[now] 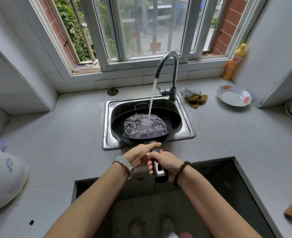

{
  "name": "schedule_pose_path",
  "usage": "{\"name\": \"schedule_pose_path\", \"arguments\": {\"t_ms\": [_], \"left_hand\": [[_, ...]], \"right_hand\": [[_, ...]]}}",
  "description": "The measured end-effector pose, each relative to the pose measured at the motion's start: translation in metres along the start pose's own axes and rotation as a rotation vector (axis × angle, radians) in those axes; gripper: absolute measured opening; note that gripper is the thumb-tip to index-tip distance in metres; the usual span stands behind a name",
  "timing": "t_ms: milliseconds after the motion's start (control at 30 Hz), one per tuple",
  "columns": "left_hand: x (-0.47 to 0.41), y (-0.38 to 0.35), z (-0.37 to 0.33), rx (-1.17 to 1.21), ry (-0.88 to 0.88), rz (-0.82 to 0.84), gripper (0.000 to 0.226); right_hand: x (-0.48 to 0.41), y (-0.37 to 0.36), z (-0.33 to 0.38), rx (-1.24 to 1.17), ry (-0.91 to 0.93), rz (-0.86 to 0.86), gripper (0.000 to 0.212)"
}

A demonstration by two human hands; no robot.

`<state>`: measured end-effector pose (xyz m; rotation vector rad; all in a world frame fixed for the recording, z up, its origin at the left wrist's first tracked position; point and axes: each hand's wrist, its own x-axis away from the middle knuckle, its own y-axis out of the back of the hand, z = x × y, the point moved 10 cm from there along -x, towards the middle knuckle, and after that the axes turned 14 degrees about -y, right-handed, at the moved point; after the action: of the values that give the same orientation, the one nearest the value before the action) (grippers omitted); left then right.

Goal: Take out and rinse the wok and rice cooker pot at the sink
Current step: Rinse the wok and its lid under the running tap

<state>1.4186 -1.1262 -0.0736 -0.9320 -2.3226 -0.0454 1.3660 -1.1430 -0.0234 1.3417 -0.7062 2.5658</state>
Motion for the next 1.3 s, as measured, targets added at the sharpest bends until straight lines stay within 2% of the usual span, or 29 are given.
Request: {"name": "schedule_pose_path", "arguments": {"t_ms": [67, 233, 400, 633, 700, 800, 900, 967, 1300], "left_hand": [[-0.001, -0.004, -0.005, -0.013, 0.025, 0.04, 0.039], [-0.009, -0.001, -0.019, -0.071, 0.059, 0.042, 0.066], [-0.015, 0.002, -0.034, -0.058, 0.034, 0.041, 0.067], [-0.015, -0.001, -0.046, -0.002, 0.0, 0.045, 0.054], [-0.013, 0.001, -0.05, 0.037, -0.027, 0.013, 0.049], [-0.012, 0.006, -0.048, 0.171, -0.051, -0.068, 0.06], [-0.012, 0.01, -0.047, 0.28, -0.085, -0.13, 0.051], [-0.011, 0.01, -0.048, 0.309, -0.106, -0.136, 0.046], [-0.015, 0.002, -0.054, 0.386, -0.103, -0.181, 0.052]], "right_hand": [[0.001, -0.001, 0.006, -0.043, -0.023, 0.01, 0.018], [0.004, -0.004, 0.024, -0.099, -0.083, 0.041, 0.03], [0.004, -0.008, 0.039, -0.129, -0.105, 0.061, 0.028], [0.005, -0.012, 0.047, -0.15, -0.107, 0.081, 0.019], [0.006, -0.011, 0.051, -0.151, -0.099, 0.078, 0.016], [0.008, -0.009, 0.058, -0.132, -0.112, 0.076, 0.015], [0.008, -0.009, 0.06, -0.137, -0.145, 0.096, 0.019], [0.008, -0.007, 0.06, -0.146, -0.16, 0.098, 0.02], [0.009, -0.007, 0.064, -0.276, -0.188, 0.214, 0.015]]}}
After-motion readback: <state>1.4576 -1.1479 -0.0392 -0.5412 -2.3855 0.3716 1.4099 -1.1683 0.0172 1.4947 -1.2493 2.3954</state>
